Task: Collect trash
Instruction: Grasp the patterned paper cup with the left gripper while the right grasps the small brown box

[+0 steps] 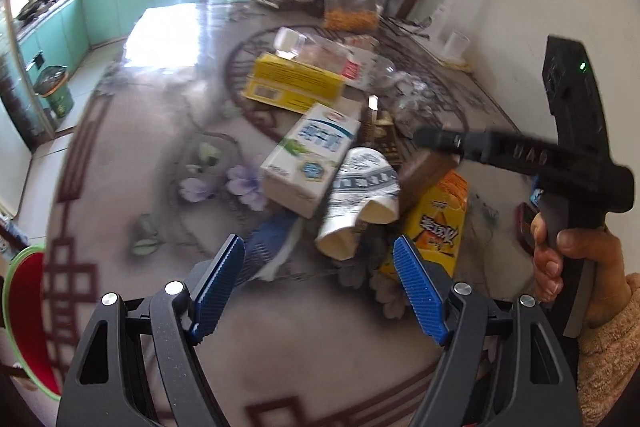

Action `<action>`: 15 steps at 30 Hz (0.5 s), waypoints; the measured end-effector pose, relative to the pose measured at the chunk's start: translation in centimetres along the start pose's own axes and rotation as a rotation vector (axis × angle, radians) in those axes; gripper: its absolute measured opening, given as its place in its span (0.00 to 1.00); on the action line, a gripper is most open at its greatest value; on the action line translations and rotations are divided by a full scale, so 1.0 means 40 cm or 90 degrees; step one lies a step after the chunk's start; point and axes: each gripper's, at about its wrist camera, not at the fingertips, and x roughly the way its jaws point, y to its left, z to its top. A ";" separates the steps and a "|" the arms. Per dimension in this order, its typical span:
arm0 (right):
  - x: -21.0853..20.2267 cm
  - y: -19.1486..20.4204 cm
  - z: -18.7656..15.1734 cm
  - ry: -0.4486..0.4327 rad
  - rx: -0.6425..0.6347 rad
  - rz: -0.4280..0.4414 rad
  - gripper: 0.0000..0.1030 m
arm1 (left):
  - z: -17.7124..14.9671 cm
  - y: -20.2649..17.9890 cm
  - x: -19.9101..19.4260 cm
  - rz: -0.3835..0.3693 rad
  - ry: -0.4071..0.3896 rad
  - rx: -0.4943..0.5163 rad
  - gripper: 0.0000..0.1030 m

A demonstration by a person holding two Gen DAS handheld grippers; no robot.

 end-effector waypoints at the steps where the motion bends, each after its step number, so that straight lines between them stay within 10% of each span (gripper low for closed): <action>1: -0.015 -0.022 0.003 -0.016 0.029 0.008 0.57 | 0.004 -0.012 0.017 -0.005 0.007 0.004 0.71; 10: -0.069 -0.084 0.003 -0.072 0.113 0.020 0.57 | 0.055 -0.053 0.156 0.011 0.055 0.009 0.65; 15: -0.057 -0.071 0.005 -0.062 0.094 0.022 0.57 | 0.054 -0.015 0.188 0.002 0.088 -0.052 0.16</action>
